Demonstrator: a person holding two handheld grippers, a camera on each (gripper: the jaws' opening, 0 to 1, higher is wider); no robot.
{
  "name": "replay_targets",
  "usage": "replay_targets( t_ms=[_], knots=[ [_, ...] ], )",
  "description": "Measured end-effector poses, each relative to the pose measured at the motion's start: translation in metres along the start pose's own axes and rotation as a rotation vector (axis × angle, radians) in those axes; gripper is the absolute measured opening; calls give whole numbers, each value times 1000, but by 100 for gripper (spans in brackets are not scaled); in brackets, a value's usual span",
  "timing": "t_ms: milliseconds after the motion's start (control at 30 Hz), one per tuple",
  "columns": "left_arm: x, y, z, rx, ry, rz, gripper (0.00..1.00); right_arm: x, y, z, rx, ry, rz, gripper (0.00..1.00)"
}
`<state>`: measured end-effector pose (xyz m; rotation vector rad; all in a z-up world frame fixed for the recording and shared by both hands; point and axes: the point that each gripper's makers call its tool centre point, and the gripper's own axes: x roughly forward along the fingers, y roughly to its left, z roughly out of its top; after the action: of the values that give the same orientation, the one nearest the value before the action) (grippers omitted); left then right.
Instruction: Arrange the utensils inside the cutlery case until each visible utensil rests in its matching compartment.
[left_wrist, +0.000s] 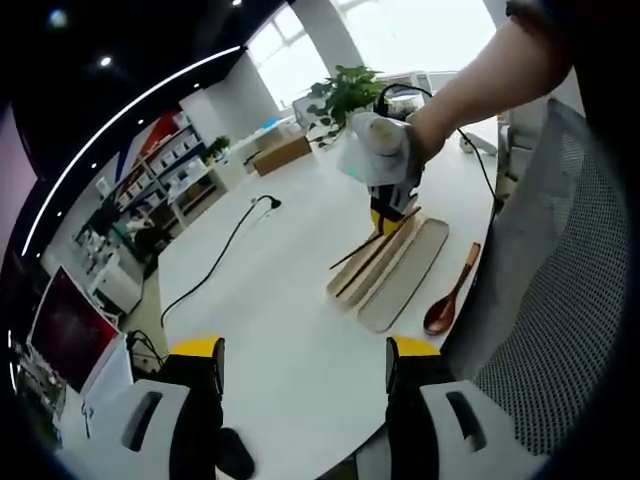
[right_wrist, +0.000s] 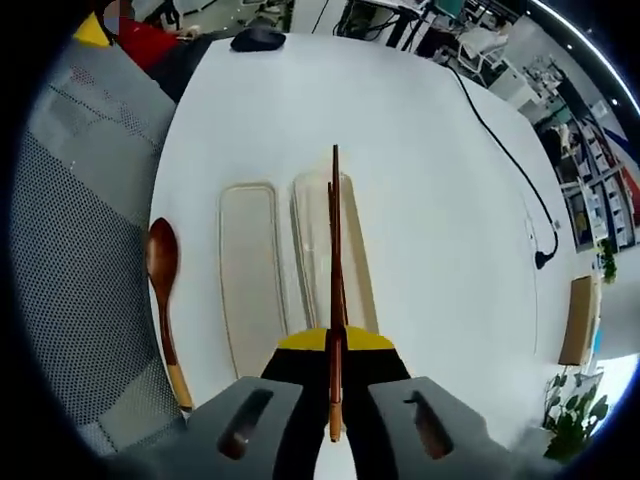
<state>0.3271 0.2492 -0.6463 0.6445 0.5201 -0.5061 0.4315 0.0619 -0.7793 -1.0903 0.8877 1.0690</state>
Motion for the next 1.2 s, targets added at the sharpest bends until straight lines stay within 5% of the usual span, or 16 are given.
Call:
replay_targets(
  t_ms=[267,1200],
  knots=[
    [0,0,-1,0,2,-2,67,8,-3,3,-66,34,-11,0],
    [2,-2,-4,-5,18,-14,67,37,-2,-4,-86,69,26,0]
  ],
)
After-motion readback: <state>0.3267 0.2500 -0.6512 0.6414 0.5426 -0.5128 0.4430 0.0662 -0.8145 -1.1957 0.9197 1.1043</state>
